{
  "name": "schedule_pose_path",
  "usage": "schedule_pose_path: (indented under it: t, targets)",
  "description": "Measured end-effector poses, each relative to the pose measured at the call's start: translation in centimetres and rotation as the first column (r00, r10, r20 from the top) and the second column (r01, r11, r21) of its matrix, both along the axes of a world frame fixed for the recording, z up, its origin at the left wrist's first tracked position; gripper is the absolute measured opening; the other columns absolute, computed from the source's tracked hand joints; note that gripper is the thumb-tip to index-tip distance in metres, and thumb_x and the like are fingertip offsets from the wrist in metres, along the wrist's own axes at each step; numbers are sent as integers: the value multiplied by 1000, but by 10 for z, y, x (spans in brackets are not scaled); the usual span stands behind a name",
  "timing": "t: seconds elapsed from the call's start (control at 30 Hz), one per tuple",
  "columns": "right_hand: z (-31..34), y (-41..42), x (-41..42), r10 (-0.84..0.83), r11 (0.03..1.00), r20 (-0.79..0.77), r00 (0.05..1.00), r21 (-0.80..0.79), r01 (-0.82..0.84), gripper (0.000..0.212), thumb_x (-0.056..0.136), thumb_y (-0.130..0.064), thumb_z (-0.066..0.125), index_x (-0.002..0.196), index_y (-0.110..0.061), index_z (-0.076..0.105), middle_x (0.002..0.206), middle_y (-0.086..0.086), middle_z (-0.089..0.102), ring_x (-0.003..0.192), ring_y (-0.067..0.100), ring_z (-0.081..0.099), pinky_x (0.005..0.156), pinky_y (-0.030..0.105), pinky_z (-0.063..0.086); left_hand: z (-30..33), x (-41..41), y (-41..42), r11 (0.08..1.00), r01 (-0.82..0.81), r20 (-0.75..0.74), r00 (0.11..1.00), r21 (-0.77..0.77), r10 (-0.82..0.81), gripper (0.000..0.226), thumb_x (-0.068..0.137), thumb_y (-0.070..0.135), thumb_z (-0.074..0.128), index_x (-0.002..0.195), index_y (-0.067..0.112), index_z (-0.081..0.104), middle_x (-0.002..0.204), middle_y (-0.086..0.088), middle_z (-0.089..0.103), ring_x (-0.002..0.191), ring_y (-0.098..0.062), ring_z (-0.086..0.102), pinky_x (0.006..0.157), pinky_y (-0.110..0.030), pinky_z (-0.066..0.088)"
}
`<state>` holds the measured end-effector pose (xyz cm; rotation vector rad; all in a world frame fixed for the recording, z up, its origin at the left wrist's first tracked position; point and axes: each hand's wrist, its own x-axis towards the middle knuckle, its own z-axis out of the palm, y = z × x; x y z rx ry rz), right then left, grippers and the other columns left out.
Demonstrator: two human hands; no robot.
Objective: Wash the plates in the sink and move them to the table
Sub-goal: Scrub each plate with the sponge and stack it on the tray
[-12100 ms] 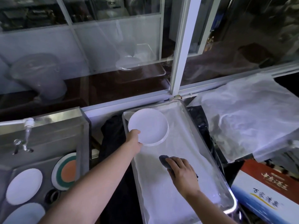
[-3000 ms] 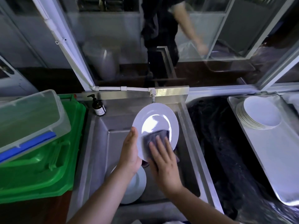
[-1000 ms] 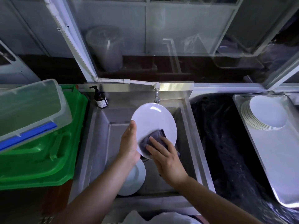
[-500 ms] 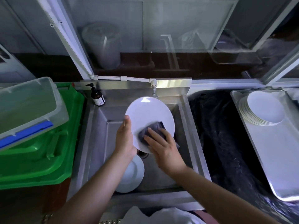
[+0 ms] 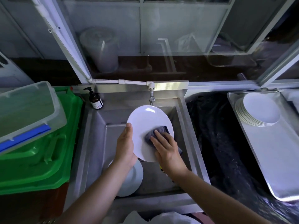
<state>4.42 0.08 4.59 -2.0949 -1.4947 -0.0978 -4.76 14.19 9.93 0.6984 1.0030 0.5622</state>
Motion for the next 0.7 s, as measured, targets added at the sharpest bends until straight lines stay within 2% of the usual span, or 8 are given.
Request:
schedule_pose_path:
  t: [0.1,0.23,0.37,0.5,0.63,0.7]
  targets:
    - [7,25,34,-102,994,3,995,32,102,41,102,-24,45,139,-12,60,146,9,56,128,38,49,99,55,48,-6,-6,-11,999,45,-9,999,-17,-45,50,98,55,52,129,17,66,122,-10,74,111,-32,71,96,-54,56]
    - [24,38,57,-211,977,-62,976,-2,211,46,95,-19,59,141,-13,59,149,7,54,129,37,47,107,53,43,-5,-11,-19,996,77,10,997,-54,-77,52,98,55,51,130,16,65,120,-8,75,105,-27,74,81,-42,59]
    - [8,1,16,-175,984,-63,983,3,176,46,98,-27,57,141,-12,59,148,6,54,131,33,47,107,53,44,1,-10,-6,1000,-6,36,999,-9,6,71,82,63,61,133,14,63,125,-10,73,114,-32,70,98,-55,54]
    - [-5,-23,-31,-75,997,-91,993,16,77,42,104,-30,52,142,-13,58,150,3,52,135,32,45,109,51,45,-1,-8,2,999,-31,6,999,27,31,63,91,61,61,129,12,65,124,-12,72,117,-36,68,103,-61,50]
    - [5,14,-26,53,994,-34,998,96,-50,39,104,-24,55,140,-11,60,150,5,52,132,40,48,113,45,40,-4,-7,-11,997,81,12,997,5,-81,62,90,60,65,124,8,70,121,-17,73,116,-36,68,106,-55,50]
    - [16,40,-8,23,990,-41,999,141,-17,38,102,-21,57,138,-12,62,147,4,56,130,36,50,111,46,42,-5,-9,-20,995,102,19,995,-15,-102,58,91,56,62,126,11,70,124,-14,72,117,-29,69,109,-49,48]
